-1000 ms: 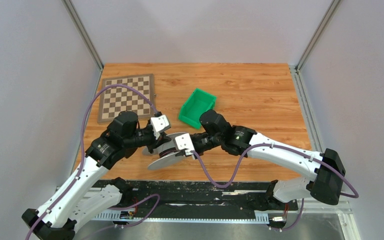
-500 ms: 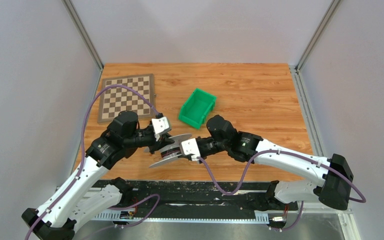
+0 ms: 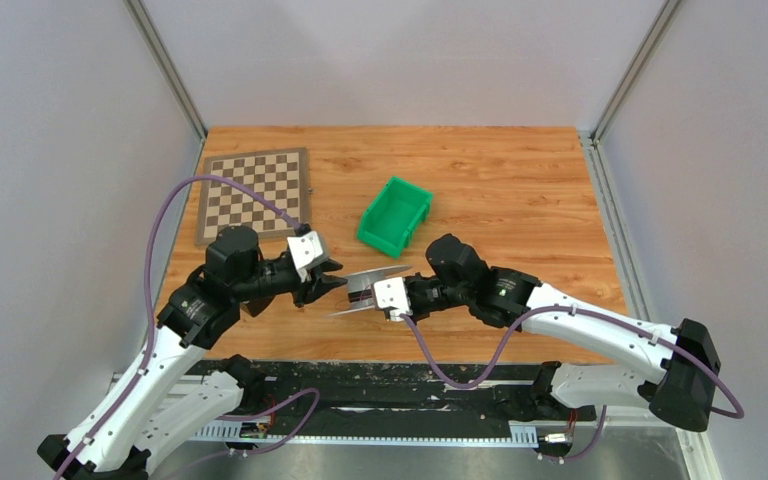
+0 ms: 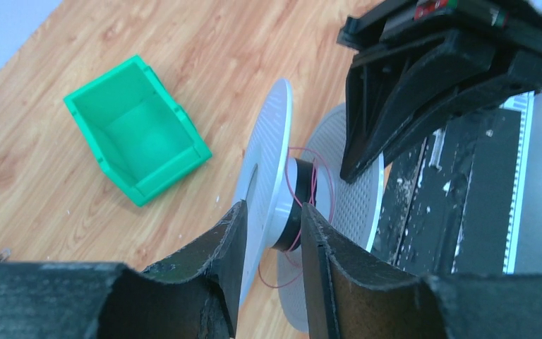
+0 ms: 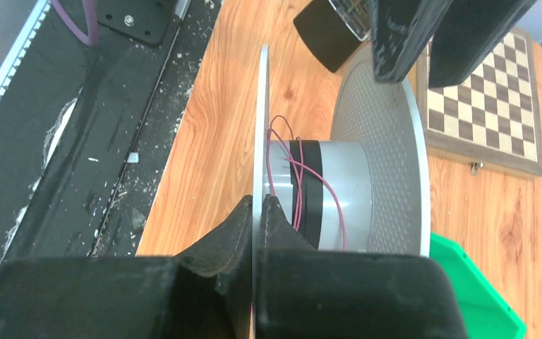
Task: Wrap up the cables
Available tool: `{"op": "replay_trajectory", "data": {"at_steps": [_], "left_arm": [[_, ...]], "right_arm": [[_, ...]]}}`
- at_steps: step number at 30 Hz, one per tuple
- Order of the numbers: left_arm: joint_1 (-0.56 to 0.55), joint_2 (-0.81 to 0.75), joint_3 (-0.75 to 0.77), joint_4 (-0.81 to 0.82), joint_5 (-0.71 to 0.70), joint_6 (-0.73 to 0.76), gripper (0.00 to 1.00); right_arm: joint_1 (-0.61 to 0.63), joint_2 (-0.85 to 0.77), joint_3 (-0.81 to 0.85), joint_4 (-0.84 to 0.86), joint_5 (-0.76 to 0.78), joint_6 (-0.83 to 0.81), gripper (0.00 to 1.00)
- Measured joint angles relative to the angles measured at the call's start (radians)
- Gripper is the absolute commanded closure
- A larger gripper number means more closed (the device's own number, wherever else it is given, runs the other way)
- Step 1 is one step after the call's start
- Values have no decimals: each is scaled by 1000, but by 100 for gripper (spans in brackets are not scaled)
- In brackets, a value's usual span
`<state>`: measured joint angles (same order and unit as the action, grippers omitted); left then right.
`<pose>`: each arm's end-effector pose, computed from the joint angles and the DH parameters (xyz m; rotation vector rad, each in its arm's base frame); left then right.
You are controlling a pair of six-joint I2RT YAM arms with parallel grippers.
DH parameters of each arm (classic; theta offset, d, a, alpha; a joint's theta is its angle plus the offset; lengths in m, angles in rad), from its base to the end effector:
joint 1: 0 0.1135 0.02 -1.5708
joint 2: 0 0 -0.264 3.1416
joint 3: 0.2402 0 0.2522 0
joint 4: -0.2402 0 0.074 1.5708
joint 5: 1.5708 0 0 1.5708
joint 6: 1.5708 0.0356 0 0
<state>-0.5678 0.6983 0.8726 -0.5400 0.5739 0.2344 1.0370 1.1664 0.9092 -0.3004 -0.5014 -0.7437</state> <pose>0.1124 -0.0946 0.3476 1.1046 1.6098 -0.7751 0.1163 0.2304 0.2962 -1.8290 1.0946 0.7057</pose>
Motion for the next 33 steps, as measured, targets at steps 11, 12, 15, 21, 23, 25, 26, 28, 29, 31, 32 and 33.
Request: {"op": "replay_trajectory", "data": {"at_steps": [11,12,15,21,23,25,26,28,29,31,32,33], "left_arm": [[0,-47,-17,161,-21,-157,43],[0,-50,-17,180,-25,-180,42],[0,-58,-17,220,-29,-229,39],[0,-69,-17,250,-90,-278,35],[0,-70,-17,251,-135,-290,34],[0,-73,-17,250,-185,-296,34],[0,-75,-17,249,-213,-297,34],[0,-80,-17,247,-264,-295,34],[0,-84,-20,246,-296,-292,34],[0,-93,-33,246,-353,-280,34],[0,-98,-43,246,-383,-275,33],[0,-101,-54,246,-407,-269,33]], "right_arm": [[-16,-106,0,-98,71,-37,100],[-22,-119,0,-110,79,-43,100],[-48,-155,5,-157,114,-64,100],[-110,-203,26,-246,212,-106,100],[-136,-211,32,-266,252,-128,100],[-169,-214,34,-279,283,-150,100],[-195,-214,34,-287,298,-162,100],[-244,-214,34,-298,327,-182,100],[-274,-214,34,-303,346,-192,100],[-321,-212,34,-308,390,-216,100],[-341,-208,33,-309,417,-227,100],[-359,-201,33,-308,440,-237,100]]}}
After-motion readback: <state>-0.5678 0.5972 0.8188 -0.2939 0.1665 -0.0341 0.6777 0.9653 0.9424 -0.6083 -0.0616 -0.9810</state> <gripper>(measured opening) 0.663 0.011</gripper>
